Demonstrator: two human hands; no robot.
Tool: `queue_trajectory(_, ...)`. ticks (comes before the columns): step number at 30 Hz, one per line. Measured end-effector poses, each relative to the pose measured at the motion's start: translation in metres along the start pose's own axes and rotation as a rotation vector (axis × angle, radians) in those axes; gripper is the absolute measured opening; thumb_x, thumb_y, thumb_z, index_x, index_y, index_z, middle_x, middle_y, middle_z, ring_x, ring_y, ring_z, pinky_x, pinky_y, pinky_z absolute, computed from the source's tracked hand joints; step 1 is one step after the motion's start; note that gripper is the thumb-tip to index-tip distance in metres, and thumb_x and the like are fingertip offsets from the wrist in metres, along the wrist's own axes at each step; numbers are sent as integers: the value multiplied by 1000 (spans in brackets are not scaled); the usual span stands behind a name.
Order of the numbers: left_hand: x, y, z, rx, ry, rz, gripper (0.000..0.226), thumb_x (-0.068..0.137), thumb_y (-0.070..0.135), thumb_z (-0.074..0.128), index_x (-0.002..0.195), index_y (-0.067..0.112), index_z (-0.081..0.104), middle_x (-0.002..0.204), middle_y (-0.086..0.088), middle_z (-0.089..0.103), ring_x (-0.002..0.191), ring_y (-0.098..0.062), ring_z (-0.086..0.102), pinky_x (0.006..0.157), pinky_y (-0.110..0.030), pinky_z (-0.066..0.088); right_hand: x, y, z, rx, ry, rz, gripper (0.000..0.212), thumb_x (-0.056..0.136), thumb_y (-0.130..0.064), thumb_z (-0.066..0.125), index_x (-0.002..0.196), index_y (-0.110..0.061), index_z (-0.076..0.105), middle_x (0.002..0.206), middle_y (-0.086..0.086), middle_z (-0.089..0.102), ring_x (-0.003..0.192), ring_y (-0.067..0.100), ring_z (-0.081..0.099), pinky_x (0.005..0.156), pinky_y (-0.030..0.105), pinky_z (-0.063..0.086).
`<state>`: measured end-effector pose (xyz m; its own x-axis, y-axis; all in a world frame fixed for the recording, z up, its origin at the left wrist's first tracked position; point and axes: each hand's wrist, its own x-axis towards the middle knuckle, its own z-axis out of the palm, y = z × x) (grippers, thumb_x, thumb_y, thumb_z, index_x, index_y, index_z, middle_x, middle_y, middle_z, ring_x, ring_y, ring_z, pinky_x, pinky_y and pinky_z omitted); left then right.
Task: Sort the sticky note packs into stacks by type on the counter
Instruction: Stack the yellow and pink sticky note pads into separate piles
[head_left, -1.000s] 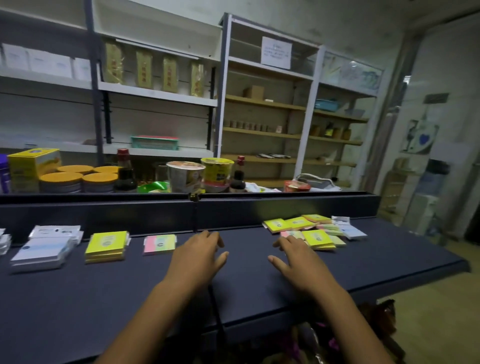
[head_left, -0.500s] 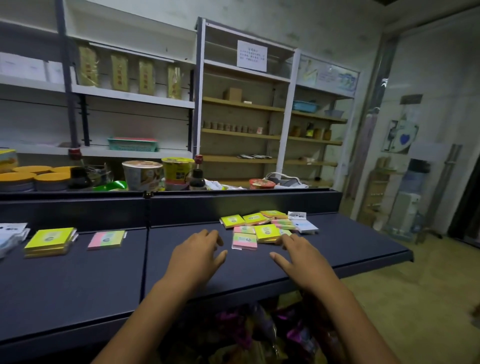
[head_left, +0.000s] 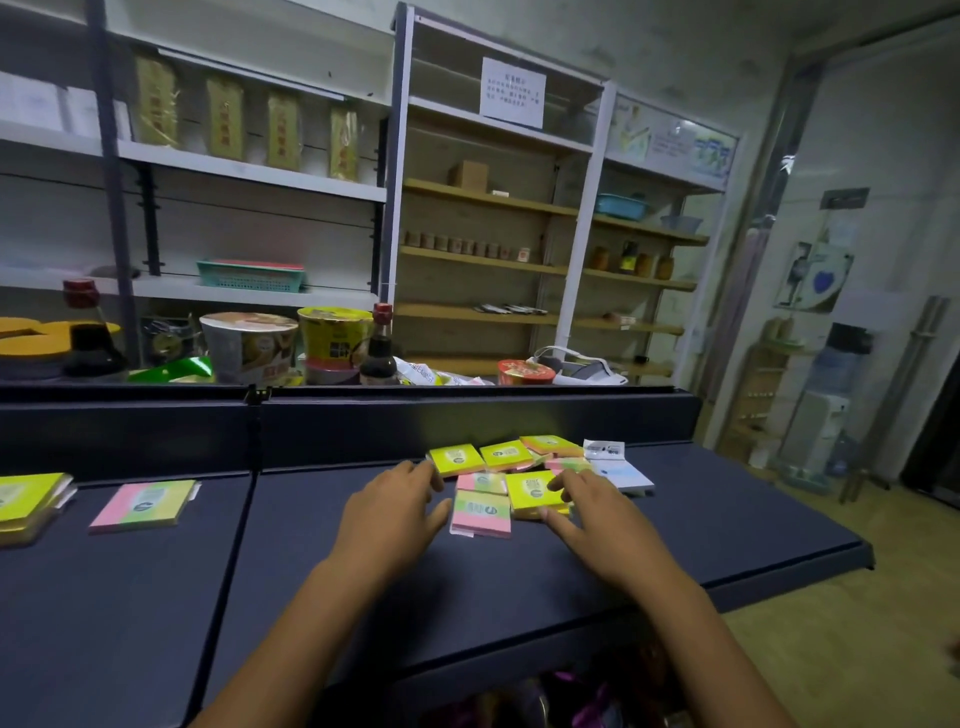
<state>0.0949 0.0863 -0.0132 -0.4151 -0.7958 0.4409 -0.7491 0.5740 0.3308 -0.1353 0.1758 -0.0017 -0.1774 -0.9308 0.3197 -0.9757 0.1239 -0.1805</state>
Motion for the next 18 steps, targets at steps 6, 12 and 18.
queue_trajectory(6,46,-5,28,-21,10,-53,27,94,47,51,113,28,55,111,9,58,104,-14,56,80,-34,51,44,19,14,33,30,-24,32,97,-50,49,122,-30,52,125,-9,54,118,13,50,96,36,45)
queue_trajectory(12,81,-9,57,-16,-10,-136,30,94,47,52,116,27,55,115,5,57,107,-18,56,80,-34,48,89,38,30,31,23,-44,31,97,-51,48,118,-29,51,118,-9,55,114,14,50,88,33,47)
queue_trajectory(18,109,-13,85,27,-34,-248,39,94,51,52,122,24,51,119,0,56,108,-22,57,82,-37,50,140,57,54,59,-14,-118,33,97,-50,49,121,-26,52,119,-7,56,115,16,50,91,34,45)
